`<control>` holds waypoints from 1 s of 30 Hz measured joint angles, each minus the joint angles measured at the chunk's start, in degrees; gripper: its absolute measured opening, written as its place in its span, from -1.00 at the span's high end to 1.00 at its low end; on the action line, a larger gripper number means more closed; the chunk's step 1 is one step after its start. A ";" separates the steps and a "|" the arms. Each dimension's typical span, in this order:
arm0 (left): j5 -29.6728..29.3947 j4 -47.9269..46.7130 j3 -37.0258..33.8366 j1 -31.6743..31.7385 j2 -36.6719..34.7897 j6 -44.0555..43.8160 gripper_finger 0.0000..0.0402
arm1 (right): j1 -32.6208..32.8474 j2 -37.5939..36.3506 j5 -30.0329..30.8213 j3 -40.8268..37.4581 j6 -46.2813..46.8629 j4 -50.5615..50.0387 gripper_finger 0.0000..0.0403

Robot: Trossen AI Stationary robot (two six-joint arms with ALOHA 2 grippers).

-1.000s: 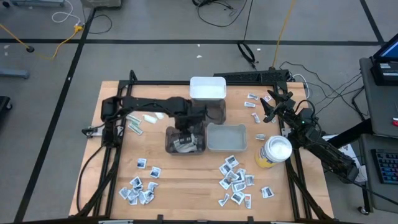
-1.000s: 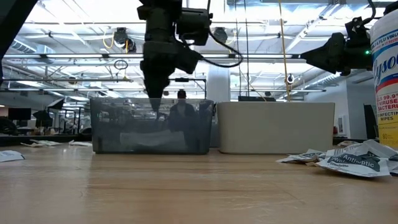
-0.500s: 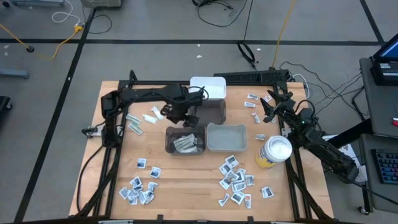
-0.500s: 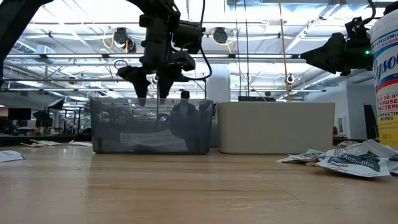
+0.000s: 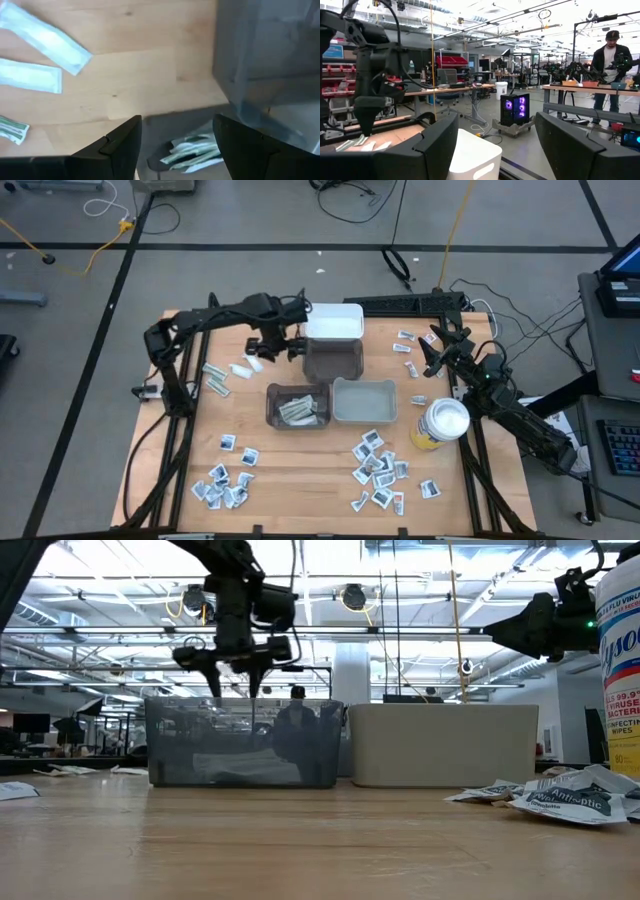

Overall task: Pick & Place First Aid Supplies
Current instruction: Put the white bandage into the bottom black bin

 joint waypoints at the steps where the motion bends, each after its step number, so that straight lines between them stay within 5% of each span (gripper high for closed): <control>1: -0.04 0.78 -1.30 0.66 -1.06 -0.64 -0.25 | 0.00 0.00 0.01 -0.02 0.00 0.09 -0.31; 16: -0.54 3.90 -20.55 10.81 -13.08 -6.30 -0.25 | 0.00 -0.01 0.01 -0.01 0.00 0.06 -0.31; 30: -3.56 8.62 -24.04 14.21 -8.67 -7.37 -0.25 | -0.02 -0.02 0.18 -0.02 -0.08 0.01 -0.31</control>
